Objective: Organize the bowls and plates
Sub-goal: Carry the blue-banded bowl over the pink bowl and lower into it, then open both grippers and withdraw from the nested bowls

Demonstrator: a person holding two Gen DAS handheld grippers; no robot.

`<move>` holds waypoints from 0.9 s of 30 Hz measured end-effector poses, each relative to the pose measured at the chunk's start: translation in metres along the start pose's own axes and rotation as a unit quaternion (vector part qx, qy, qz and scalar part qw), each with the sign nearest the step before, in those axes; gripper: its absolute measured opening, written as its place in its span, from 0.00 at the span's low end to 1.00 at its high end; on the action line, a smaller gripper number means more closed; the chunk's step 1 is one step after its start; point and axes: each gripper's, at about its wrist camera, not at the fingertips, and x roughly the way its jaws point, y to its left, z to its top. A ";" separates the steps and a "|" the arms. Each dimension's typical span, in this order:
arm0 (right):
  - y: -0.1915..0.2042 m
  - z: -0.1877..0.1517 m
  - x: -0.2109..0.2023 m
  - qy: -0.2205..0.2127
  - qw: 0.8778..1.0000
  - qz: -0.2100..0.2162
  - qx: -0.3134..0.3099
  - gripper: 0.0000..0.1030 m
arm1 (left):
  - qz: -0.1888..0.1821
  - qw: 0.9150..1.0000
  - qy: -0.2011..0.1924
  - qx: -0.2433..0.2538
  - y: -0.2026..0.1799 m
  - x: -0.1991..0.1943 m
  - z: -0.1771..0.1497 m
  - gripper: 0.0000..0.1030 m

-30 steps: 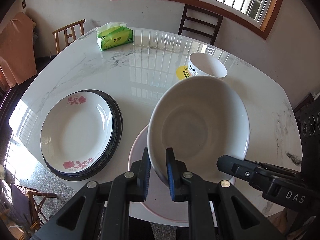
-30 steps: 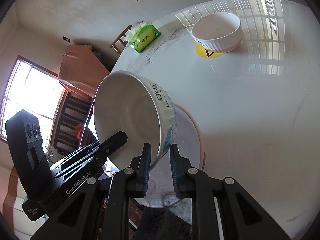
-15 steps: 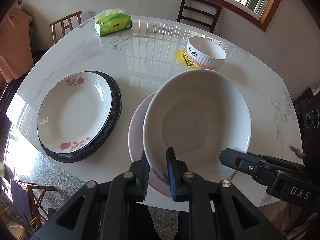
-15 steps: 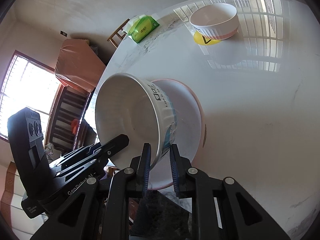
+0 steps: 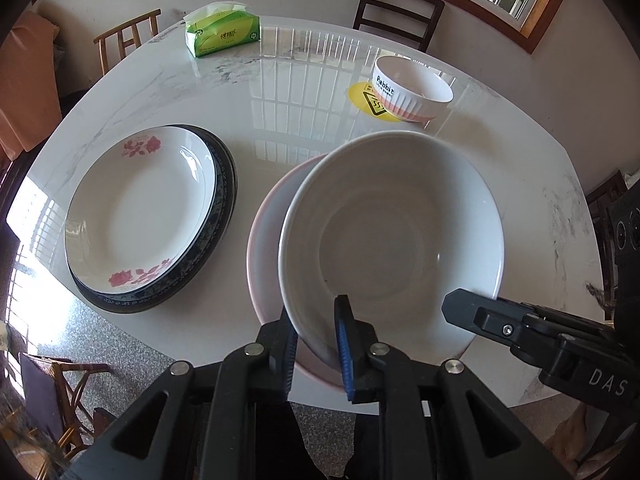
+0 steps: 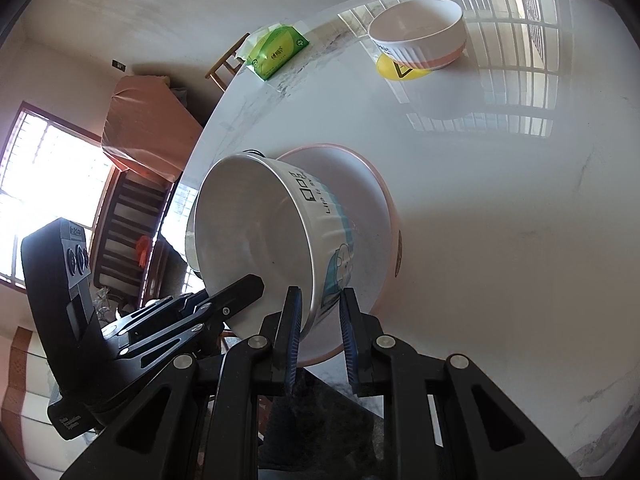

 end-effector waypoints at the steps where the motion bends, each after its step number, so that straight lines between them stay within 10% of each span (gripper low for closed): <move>1: 0.000 0.001 0.001 0.001 1.000 -0.001 0.002 0.18 | 0.000 1.000 0.000 0.001 0.000 0.000 0.000 0.19; 27: 0.001 0.001 -0.032 -0.046 0.999 0.006 -0.003 0.30 | -0.005 1.000 -0.019 0.007 0.001 -0.019 0.006 0.33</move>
